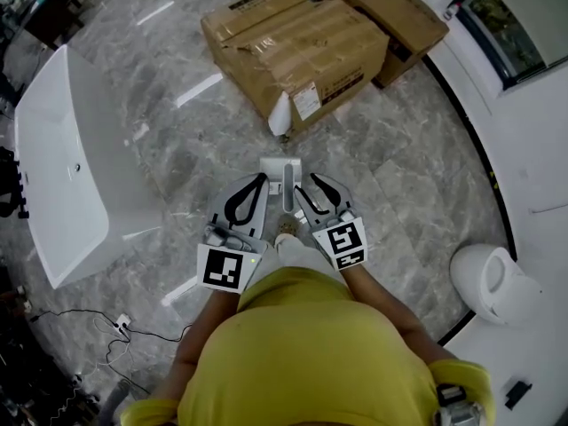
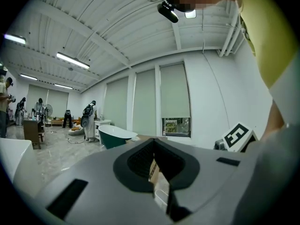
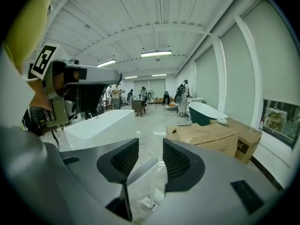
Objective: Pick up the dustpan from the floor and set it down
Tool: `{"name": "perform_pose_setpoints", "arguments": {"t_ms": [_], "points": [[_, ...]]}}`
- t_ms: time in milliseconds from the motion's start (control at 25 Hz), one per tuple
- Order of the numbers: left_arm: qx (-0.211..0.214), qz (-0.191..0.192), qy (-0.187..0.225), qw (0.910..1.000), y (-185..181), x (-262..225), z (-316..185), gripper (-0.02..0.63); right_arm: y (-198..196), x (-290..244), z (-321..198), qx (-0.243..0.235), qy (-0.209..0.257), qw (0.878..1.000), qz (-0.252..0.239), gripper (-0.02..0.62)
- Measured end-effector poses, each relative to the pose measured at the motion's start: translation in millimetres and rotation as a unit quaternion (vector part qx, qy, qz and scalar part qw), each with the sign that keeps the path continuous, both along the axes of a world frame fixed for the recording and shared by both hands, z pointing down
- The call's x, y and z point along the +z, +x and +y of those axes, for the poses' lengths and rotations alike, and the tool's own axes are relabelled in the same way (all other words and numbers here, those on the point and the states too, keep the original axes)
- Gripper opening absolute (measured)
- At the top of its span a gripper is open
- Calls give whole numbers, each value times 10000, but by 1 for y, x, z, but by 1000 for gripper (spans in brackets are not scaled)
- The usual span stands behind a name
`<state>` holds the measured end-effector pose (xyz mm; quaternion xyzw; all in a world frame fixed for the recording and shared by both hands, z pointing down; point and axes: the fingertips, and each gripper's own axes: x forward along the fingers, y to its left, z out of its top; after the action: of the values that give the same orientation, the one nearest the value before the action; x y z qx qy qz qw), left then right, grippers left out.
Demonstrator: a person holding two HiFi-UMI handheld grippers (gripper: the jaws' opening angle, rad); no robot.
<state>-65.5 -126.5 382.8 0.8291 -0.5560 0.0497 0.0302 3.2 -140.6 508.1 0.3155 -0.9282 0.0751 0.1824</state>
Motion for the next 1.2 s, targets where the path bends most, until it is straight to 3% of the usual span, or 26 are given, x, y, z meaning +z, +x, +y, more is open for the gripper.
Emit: {"name": "perform_pose_setpoints", "arguments": {"t_ms": [520,680,880,1000,1200], "points": [[268,-243,-363,9987,3,37,-15,3,-8,65,6,-537,-1208,9912,-33,192],[411,-253,-506,9976,3,47,-23,3,-15,77,12,-734,-1696,9825,-224,202],[518,-225,-562,9968,3,44,-35,3,-19,92,12,-615,-2664,9587,-781,270],[551,-247,-590,9964,1,43,-41,3,-24,102,17,-864,-3096,9430,-856,290],[532,-252,-686,9959,-5,47,-47,3,-34,114,25,-1074,-3925,9040,-1309,311]]}}
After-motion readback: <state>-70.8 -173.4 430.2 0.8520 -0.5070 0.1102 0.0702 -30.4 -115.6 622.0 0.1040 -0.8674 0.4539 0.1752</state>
